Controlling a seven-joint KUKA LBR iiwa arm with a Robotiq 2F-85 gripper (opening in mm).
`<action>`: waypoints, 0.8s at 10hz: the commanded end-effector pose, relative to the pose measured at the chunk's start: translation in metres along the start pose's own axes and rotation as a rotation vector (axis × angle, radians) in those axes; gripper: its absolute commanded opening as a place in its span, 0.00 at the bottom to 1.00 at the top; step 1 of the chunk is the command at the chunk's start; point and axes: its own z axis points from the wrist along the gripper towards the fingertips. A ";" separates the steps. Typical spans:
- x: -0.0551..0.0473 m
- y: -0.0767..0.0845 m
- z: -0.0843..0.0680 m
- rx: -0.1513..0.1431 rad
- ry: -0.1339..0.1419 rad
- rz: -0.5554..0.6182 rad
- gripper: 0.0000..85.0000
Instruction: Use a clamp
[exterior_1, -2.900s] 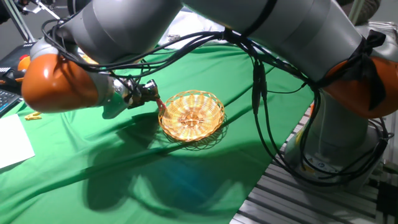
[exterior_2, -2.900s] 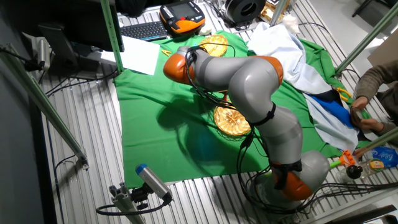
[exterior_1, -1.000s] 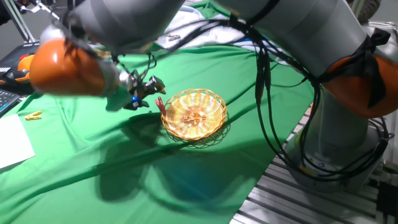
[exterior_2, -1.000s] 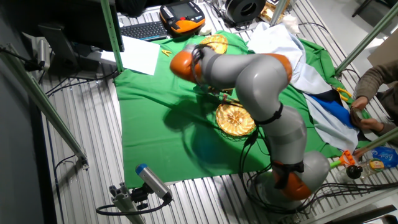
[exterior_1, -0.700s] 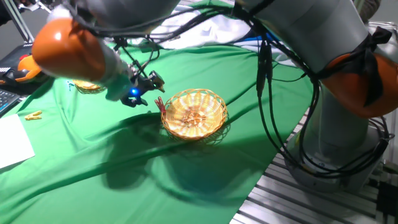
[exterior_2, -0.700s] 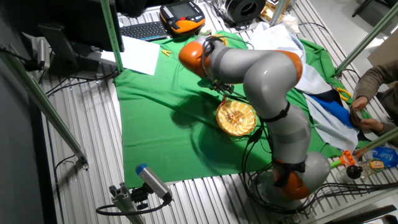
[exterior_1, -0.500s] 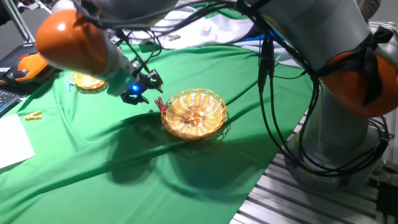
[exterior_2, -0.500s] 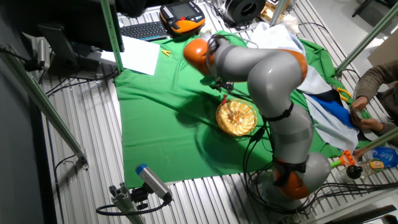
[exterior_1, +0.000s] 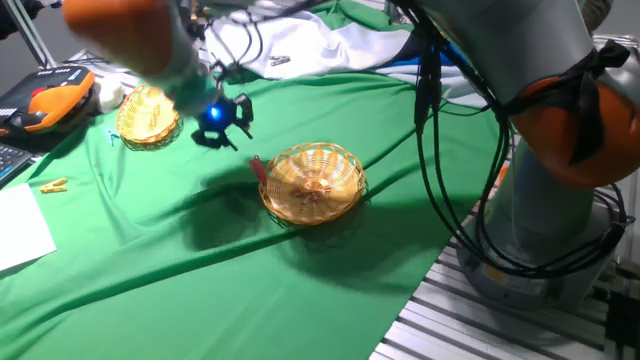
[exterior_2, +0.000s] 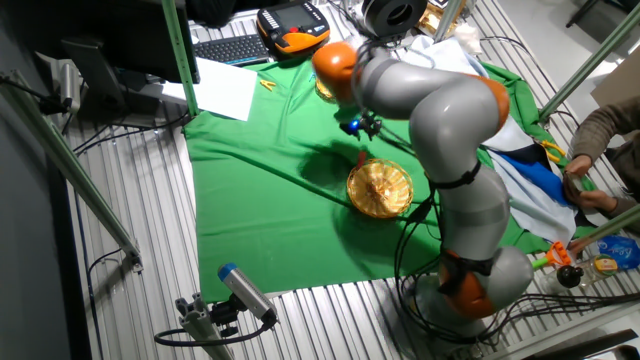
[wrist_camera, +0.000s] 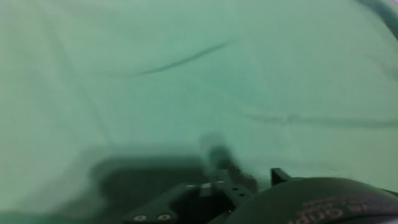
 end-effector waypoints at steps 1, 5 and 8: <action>-0.004 -0.002 -0.002 -0.009 0.013 -0.035 0.00; -0.022 -0.018 -0.007 -0.039 0.010 -0.308 0.00; -0.033 -0.027 -0.007 -0.148 0.010 -0.477 0.00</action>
